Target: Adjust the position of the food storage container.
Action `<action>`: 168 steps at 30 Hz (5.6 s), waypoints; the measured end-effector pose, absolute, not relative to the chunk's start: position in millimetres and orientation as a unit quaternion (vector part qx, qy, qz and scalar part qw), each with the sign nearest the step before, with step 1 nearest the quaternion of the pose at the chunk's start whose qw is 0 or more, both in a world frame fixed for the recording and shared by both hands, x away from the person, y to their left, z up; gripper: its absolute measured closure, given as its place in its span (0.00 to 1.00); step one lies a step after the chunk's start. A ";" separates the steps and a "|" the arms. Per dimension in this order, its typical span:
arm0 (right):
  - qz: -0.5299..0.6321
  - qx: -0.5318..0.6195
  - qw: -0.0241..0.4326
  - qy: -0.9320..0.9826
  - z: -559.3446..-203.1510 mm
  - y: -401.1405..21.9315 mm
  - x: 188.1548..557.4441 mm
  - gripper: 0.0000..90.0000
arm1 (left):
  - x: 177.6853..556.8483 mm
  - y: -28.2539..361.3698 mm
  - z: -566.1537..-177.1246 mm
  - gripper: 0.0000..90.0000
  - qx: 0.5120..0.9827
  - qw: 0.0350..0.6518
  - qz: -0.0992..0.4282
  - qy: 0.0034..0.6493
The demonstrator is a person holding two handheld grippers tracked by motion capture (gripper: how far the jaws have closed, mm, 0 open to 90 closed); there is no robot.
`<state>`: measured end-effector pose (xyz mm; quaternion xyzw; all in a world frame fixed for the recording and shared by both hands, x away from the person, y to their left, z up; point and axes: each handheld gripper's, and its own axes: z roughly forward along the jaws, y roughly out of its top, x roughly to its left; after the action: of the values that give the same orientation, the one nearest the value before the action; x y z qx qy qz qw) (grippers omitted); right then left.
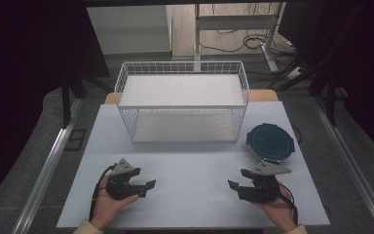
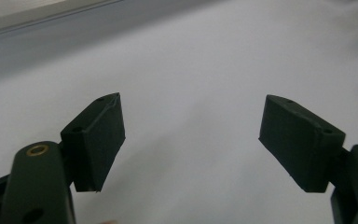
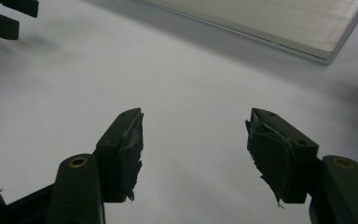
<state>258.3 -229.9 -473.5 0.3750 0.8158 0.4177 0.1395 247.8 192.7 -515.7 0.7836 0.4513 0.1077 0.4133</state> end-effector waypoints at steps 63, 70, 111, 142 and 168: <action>0.210 0.499 0.213 0.813 -443.6 -353.3 471.4 0.99 | 248.0 204.8 -520.4 0.24 0.774 0.406 0.108 0.474; 0.201 0.503 0.209 0.814 -447.1 -353.4 471.1 1.00 | 247.9 204.4 -520.3 0.24 0.774 0.406 0.107 0.474; 0.251 0.367 0.165 0.880 -456.7 -249.2 370.5 1.00 | 248.3 204.1 -518.6 0.23 0.771 0.416 0.091 0.474; 0.289 0.462 0.176 0.820 -475.4 -306.7 296.0 0.99 | 245.2 204.1 -516.8 0.24 0.772 0.413 0.103 0.473; 0.270 0.431 0.185 0.841 -483.7 -281.0 300.8 1.00 | 248.7 206.5 -517.0 0.24 0.769 0.411 0.106 0.477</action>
<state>300.8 -281.0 -483.7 0.4308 0.8410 0.2697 0.1854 248.7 206.5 -517.0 0.7695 0.4772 0.1055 0.4111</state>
